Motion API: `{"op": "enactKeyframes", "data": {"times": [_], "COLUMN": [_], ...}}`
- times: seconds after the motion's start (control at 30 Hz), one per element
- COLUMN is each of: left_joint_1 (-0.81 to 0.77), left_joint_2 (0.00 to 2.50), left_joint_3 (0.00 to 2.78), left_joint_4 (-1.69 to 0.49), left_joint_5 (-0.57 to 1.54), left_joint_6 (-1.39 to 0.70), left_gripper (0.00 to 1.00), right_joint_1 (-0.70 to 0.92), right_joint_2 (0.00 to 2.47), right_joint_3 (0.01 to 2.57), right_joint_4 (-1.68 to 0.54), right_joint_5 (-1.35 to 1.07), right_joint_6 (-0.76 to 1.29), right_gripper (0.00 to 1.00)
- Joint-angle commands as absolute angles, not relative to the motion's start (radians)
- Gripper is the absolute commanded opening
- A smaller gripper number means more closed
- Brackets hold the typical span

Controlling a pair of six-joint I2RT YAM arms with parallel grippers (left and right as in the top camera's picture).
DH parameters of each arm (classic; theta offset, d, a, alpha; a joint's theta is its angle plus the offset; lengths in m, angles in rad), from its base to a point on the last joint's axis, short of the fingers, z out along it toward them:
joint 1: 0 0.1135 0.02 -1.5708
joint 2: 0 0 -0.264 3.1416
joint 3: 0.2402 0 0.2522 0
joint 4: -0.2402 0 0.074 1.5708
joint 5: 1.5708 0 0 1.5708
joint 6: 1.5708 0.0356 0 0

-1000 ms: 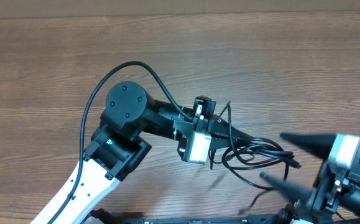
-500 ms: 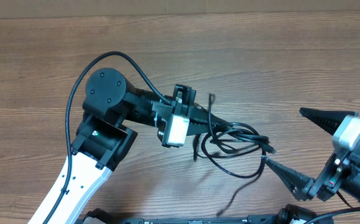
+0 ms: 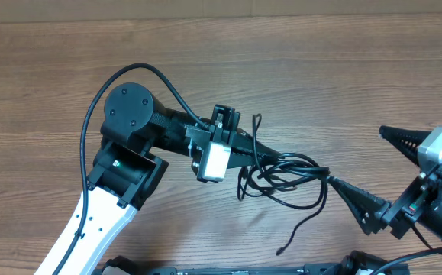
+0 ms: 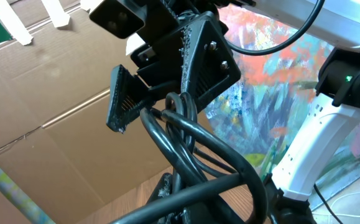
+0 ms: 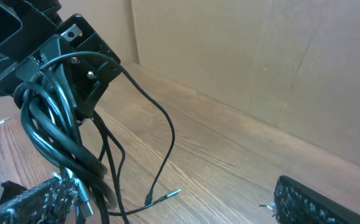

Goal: Untangle cables

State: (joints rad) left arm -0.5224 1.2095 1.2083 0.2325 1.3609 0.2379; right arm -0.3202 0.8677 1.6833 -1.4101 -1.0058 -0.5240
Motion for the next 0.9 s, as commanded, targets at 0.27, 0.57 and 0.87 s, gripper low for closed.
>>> {"op": "enactKeyframes", "data": {"times": [0.27,0.57,0.87], "left_joint_1": [-0.593,-0.599,-0.632], "left_joint_2": [1.211,1.224,1.262], "left_joint_3": [1.220,1.220,1.220], "left_joint_4": [0.252,0.234,0.252], "left_joint_5": [1.308,1.380,1.378], "left_joint_6": [0.224,0.224,0.224], "left_gripper": [0.04,0.04,0.04], "right_joint_1": [-0.321,-0.321,-0.321], "right_joint_2": [0.864,0.865,0.866], "right_joint_3": [1.702,1.702,1.702], "right_joint_4": [-1.444,-1.407,-1.403], "right_joint_5": [-0.979,-1.016,-1.060], "right_joint_6": [-0.524,-0.490,-0.490], "right_gripper": [1.00,1.00,1.00]}}
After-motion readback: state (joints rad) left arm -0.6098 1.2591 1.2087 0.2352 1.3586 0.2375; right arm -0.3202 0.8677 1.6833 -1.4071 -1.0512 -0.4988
